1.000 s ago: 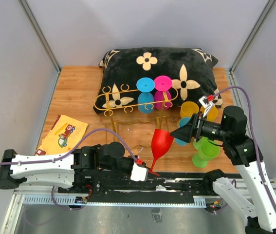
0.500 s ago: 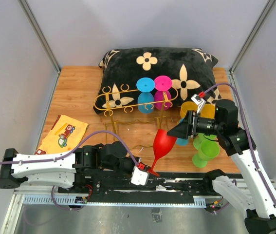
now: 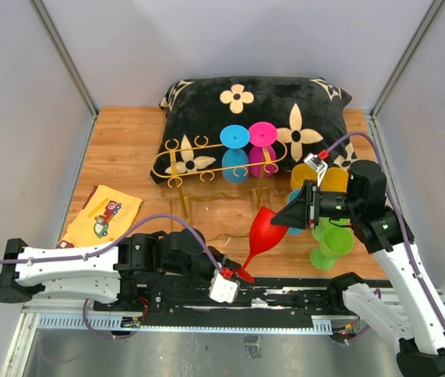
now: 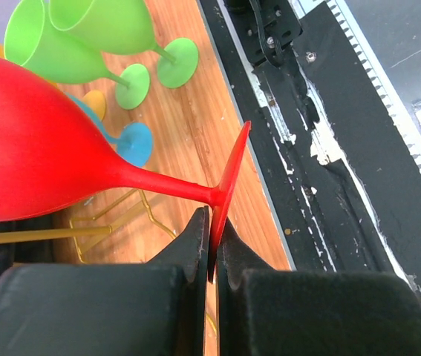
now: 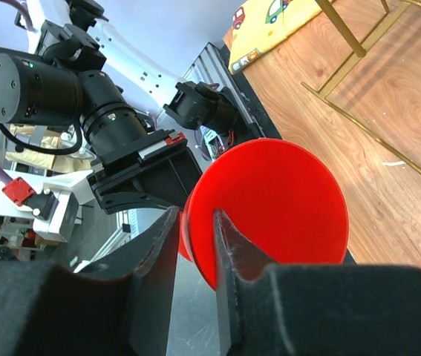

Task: Take the wine glass off the wine glass rack
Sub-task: Place the wine glass at the center of the board.

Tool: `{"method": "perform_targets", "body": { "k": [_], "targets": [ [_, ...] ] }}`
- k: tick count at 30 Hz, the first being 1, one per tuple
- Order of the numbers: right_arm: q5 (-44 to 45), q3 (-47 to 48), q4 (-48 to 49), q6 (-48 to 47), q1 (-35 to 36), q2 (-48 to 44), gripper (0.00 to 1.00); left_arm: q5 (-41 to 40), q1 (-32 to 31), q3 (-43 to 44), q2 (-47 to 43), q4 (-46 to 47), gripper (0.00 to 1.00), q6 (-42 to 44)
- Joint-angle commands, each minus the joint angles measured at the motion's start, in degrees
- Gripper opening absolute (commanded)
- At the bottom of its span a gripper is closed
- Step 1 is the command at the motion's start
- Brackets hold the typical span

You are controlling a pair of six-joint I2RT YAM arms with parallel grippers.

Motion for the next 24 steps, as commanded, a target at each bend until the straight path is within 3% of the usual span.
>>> {"method": "perform_targets", "body": {
  "k": [1, 4, 8, 16, 21, 24],
  "targets": [
    [-5.13, 0.48, 1.55, 1.19, 3.04, -1.60, 0.24, -4.16, 0.11, 0.08, -2.22, 1.82, 0.02, -1.73],
    [-4.96, 0.30, 2.09, 1.40, 4.28, -1.82, 0.28, -4.00, 0.11, -0.59, -3.05, 2.83, 0.03, -2.06],
    [-5.52, 0.08, 2.96, 1.36, 5.22, -2.22, 0.23, -4.84, 0.11, -0.49, -3.29, 2.92, 0.03, -1.82],
    [-4.41, 0.24, 0.50, -0.67, 5.27, -3.63, 0.01, -6.48, 0.11, -0.86, -4.30, 3.17, 0.10, -1.79],
    [-2.66, 0.83, 0.02, -1.50, 5.23, -4.91, 0.01, -5.58, 0.11, -1.36, -5.13, 3.89, 0.21, -2.83],
    [0.59, 1.92, -1.69, -2.90, 5.27, -5.55, 0.01, -1.97, 0.11, -1.67, -5.97, 5.05, 0.42, -5.05]
  ]
}}
